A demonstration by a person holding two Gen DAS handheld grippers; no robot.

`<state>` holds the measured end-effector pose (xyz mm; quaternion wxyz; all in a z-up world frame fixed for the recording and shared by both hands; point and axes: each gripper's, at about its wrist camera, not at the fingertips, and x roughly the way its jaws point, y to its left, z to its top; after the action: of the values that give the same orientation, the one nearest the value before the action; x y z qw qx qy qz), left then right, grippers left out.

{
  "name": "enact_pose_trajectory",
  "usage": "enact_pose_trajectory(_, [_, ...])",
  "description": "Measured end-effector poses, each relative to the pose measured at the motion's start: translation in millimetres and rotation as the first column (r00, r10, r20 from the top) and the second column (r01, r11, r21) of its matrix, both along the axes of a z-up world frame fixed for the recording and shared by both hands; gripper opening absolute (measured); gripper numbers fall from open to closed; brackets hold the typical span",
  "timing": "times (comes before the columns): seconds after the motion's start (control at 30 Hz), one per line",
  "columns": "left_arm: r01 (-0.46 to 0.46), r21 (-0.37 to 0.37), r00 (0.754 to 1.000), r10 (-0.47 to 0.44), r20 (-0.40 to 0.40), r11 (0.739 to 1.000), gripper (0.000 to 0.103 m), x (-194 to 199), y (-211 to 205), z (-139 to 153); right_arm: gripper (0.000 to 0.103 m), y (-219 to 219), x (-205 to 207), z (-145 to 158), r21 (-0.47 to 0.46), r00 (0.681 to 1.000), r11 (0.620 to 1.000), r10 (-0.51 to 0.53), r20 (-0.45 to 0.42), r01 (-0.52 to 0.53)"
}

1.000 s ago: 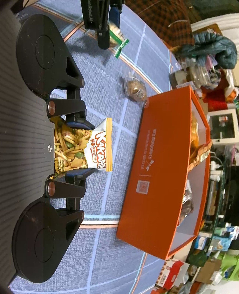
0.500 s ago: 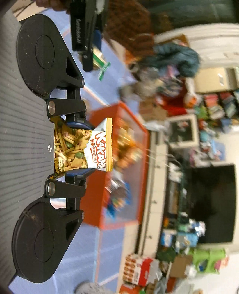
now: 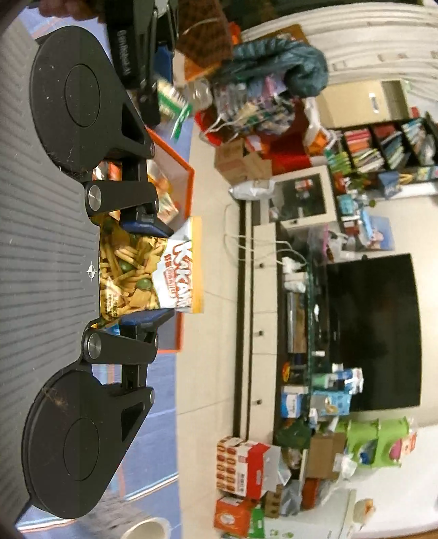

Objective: Organize snacks
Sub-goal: 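Open both grippers to drop the snacks into the orange box, then grasp the chocolate-chip cookie pack with right gripper while left moves to oat biscuit pack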

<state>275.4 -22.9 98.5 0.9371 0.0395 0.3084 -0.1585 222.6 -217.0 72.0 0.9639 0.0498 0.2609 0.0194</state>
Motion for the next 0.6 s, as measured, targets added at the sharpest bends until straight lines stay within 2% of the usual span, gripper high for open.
enact_pose_trajectory(0.03, [-0.036,0.001,0.999,0.036,0.003,0.999,0.081,7,2,-3,0.038,-1,11,-2,-0.013,1.0,1.0,-0.009,-0.014,0.009])
enact_pose_trajectory(0.07, [-0.07,-0.006,0.998,0.07,0.007,0.998,0.081,6,7,-3,0.039,-3,14,-2,-0.011,0.999,1.0,-0.028,-0.027,0.028])
enact_pose_trajectory(0.1, [-0.082,-0.027,0.996,0.082,0.019,0.996,0.084,-1,16,-1,0.04,-5,5,1,0.014,0.999,1.0,-0.023,-0.022,0.023])
enact_pose_trajectory(0.13, [-0.059,-0.065,0.997,0.062,0.053,0.996,0.089,-16,30,0,0.046,-6,-9,3,0.043,1.0,0.999,0.009,0.002,-0.009])
enact_pose_trajectory(0.17, [-0.04,-0.079,0.996,0.046,0.078,0.996,0.089,-29,43,-2,0.062,-6,-29,4,0.065,0.998,0.996,0.058,0.026,-0.06])
enact_pose_trajectory(0.23, [0.0,-0.062,0.995,0.006,0.098,0.998,0.089,-52,66,-12,0.078,-2,-68,-4,0.052,0.976,0.975,0.211,0.06,-0.214])
enact_pose_trajectory(0.27, [0.03,-0.044,0.994,-0.025,0.104,0.999,0.089,-61,77,-21,0.078,3,-87,-13,0.019,0.95,0.951,0.306,0.065,-0.308])
enact_pose_trajectory(0.33, [0.081,0.021,0.992,-0.083,0.09,0.996,0.089,-71,91,-41,0.078,15,-113,-37,-0.051,0.889,0.888,0.459,0.006,-0.458])
enact_pose_trajectory(0.4, [0.056,0.09,0.997,-0.061,0.049,0.994,0.089,-77,102,-63,0.075,28,-129,-64,-0.103,0.832,0.826,0.547,-0.091,-0.554])
enact_pose_trajectory(0.47, [-0.014,0.113,1.0,0.014,-0.005,0.993,0.089,-81,111,-79,0.071,37,-136,-83,-0.124,0.792,0.784,0.588,-0.164,-0.608])
enact_pose_trajectory(0.53, [-0.095,0.043,0.991,0.098,-0.089,0.995,0.089,-88,124,-91,0.071,42,-138,-95,-0.116,0.745,0.741,0.632,-0.213,-0.662])
enact_pose_trajectory(0.6, [-0.172,-0.05,0.973,0.161,-0.168,0.984,0.089,-97,139,-97,0.072,43,-138,-98,-0.124,0.714,0.707,0.664,-0.222,-0.697])
